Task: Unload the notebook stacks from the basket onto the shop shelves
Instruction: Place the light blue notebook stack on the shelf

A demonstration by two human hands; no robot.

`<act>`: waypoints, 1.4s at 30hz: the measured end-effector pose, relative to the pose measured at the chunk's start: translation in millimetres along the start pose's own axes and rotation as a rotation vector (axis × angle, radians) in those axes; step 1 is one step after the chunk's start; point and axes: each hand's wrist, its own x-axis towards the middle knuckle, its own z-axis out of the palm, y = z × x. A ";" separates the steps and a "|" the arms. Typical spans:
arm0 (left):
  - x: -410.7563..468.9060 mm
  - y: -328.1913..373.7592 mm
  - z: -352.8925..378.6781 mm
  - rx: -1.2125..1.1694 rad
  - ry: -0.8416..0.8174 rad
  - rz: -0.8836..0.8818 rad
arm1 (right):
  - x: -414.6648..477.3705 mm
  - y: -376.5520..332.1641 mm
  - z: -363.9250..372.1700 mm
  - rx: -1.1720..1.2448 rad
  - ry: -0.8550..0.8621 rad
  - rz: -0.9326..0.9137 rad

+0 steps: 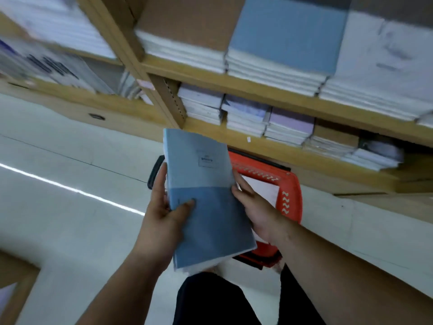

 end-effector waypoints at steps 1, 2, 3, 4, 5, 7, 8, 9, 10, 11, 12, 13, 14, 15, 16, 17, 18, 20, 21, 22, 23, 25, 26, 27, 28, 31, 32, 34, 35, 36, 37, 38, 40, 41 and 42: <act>-12.1 15.7 -1.8 0.006 -0.002 0.003 | -20.7 -13.1 5.5 -0.012 -0.002 -0.026; -23.3 30.7 -3.8 0.015 -0.014 0.007 | -41.3 -24.7 10.9 -0.020 -0.003 -0.046; -33.8 45.4 -6.4 0.017 -0.034 0.016 | -60.4 -34.3 16.2 -0.033 0.002 -0.074; -43.7 59.7 -8.9 0.013 -0.056 0.032 | -78.0 -42.2 20.8 -0.044 0.005 -0.109; -53.3 73.6 -11.5 0.006 -0.079 0.053 | -94.8 -50.0 26.5 -0.045 0.009 -0.141; -69.8 101.4 -16.6 0.001 -0.124 0.094 | -125.5 -64.5 37.6 -0.035 0.047 -0.204; -76.5 115.0 -19.0 0.009 -0.151 0.110 | -138.6 -69.7 42.4 -0.026 0.075 -0.236; -82.6 127.5 -21.4 0.021 -0.180 0.126 | -151.1 -75.3 48.8 -0.009 0.098 -0.269; -87.9 139.8 -24.1 0.030 -0.202 0.139 | -163.1 -81.6 55.5 0.017 0.112 -0.303; -92.5 152.6 -25.2 0.033 -0.221 0.147 | -174.2 -88.8 61.8 0.044 0.119 -0.341; -96.0 164.9 -25.3 0.030 -0.230 0.151 | -182.5 -95.8 65.7 0.063 0.119 -0.376; -98.2 175.0 -24.6 0.027 -0.231 0.154 | -190.0 -102.2 68.2 0.077 0.112 -0.404; -99.6 182.7 -23.1 0.029 -0.235 0.150 | -197.3 -107.8 69.2 0.082 0.100 -0.420; -100.4 188.3 -20.3 0.029 -0.245 0.143 | -204.6 -113.4 69.2 0.085 0.086 -0.439; -101.2 192.2 -16.7 0.021 -0.259 0.132 | -210.8 -118.6 66.7 0.088 0.073 -0.461; -102.8 194.4 -11.8 0.007 -0.271 0.121 | -216.9 -123.7 63.5 0.090 0.062 -0.486; -104.9 195.0 -6.6 -0.007 -0.274 0.110 | -222.7 -129.1 60.0 0.100 0.050 -0.504; -109.6 192.8 6.5 -0.029 -0.271 0.090 | -232.7 -137.8 51.1 0.118 0.021 -0.527; -112.8 189.8 13.7 -0.042 -0.259 0.080 | -236.0 -140.5 45.9 0.117 0.009 -0.533; -115.5 186.7 19.8 -0.058 -0.238 0.072 | -238.8 -142.8 41.2 0.112 0.004 -0.538; -117.2 184.0 25.4 -0.076 -0.220 0.066 | -240.9 -144.7 37.2 0.107 0.006 -0.547; -116.9 180.9 31.9 -0.096 -0.194 0.058 | -239.7 -145.1 31.5 0.093 0.047 -0.565; -113.8 181.0 32.1 -0.095 -0.179 0.054 | -237.6 -145.0 31.2 0.090 0.073 -0.571; -109.1 182.9 31.2 -0.090 -0.167 0.052 | -234.5 -145.6 32.5 0.095 0.093 -0.572; -102.8 186.4 28.6 -0.078 -0.162 0.053 | -230.4 -146.9 35.3 0.108 0.107 -0.570; -74.7 201.2 17.2 -0.010 -0.196 0.082 | -213.2 -158.6 49.4 0.153 0.143 -0.565; -63.4 206.7 12.8 0.007 -0.215 0.089 | -206.1 -164.6 55.5 0.171 0.157 -0.561; -37.4 218.6 3.6 0.032 -0.250 0.096 | -190.0 -178.9 68.4 0.209 0.198 -0.557; -23.2 224.0 -0.9 0.046 -0.262 0.100 | -182.1 -186.0 75.0 0.221 0.217 -0.559; -8.5 230.2 -6.1 0.055 -0.286 0.103 | -173.0 -192.9 82.2 0.228 0.239 -0.562; 7.3 236.2 -11.9 0.059 -0.304 0.103 | -164.0 -199.9 90.2 0.236 0.263 -0.564; 23.7 242.1 -18.4 0.063 -0.314 0.095 | -155.0 -207.0 98.6 0.251 0.296 -0.562; 54.6 255.6 -29.0 0.063 -0.344 0.089 | -138.0 -222.3 114.8 0.278 0.361 -0.565; 68.8 263.0 -31.9 0.066 -0.361 0.093 | -129.3 -230.8 120.4 0.287 0.389 -0.573; 82.6 269.8 -32.9 0.065 -0.371 0.100 | -120.2 -240.1 123.7 0.297 0.416 -0.582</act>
